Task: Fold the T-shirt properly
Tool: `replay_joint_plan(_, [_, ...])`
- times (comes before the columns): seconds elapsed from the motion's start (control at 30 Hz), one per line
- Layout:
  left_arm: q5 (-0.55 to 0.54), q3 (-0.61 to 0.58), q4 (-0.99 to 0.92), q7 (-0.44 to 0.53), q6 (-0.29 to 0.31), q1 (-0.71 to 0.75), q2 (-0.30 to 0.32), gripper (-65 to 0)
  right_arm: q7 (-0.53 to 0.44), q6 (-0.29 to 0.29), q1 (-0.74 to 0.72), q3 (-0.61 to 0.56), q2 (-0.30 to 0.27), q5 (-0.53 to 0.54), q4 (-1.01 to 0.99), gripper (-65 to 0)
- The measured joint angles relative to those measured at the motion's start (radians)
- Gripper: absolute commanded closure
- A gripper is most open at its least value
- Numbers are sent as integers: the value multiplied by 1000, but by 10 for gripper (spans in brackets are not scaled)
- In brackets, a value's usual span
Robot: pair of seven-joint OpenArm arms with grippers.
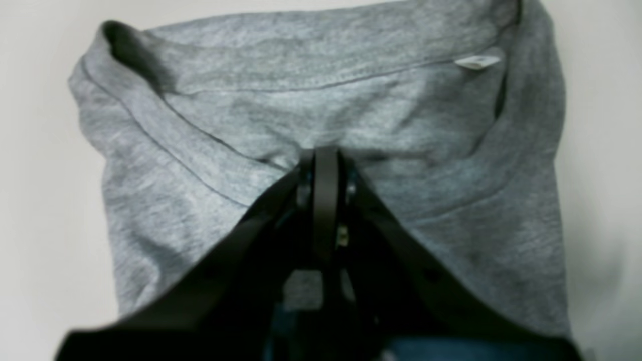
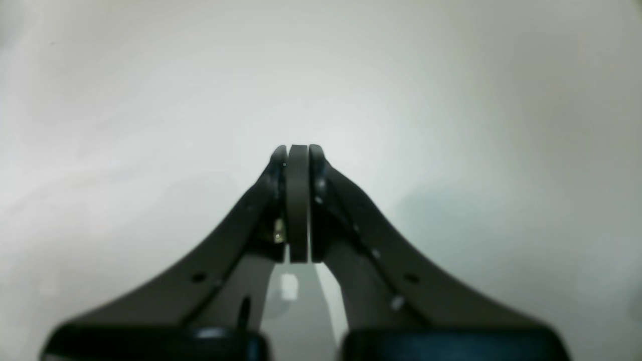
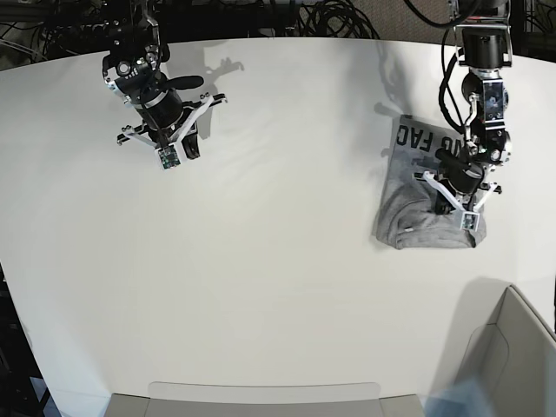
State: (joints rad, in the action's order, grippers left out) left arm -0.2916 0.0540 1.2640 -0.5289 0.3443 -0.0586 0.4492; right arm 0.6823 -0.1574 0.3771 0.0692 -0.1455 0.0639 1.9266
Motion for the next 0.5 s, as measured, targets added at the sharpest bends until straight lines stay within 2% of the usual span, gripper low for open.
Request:
replay_joint_plan(0.1, [15, 0, 115, -45, 0, 23, 3, 0, 6, 1, 1, 0, 0, -1, 39, 0])
replay_joint_plan(0.2, [13, 2, 312, -34, -5, 78, 23, 0, -1, 0, 6, 0, 2, 3, 112, 0])
replay_joint_plan(0.3, [-4, 73, 520, -28, 4, 158, 11, 0, -12, 0, 12, 2, -3, 1, 127, 0])
replay_joint_plan(0.37, [10, 144, 640, -117, -7, 222, -40, 0, -5, 0, 46, 3, -16, -5, 126, 0])
replay_joint_plan(0.43, [6, 217, 708, -225, 9, 275, -92, 0, -16, 2, 96, 6, -15, -8, 126, 0])
replay_joint_plan(0.5, [7, 297, 765, -251, -4, 344, -150, 0, -6, 1, 160, 4, -15, -6, 126, 0])
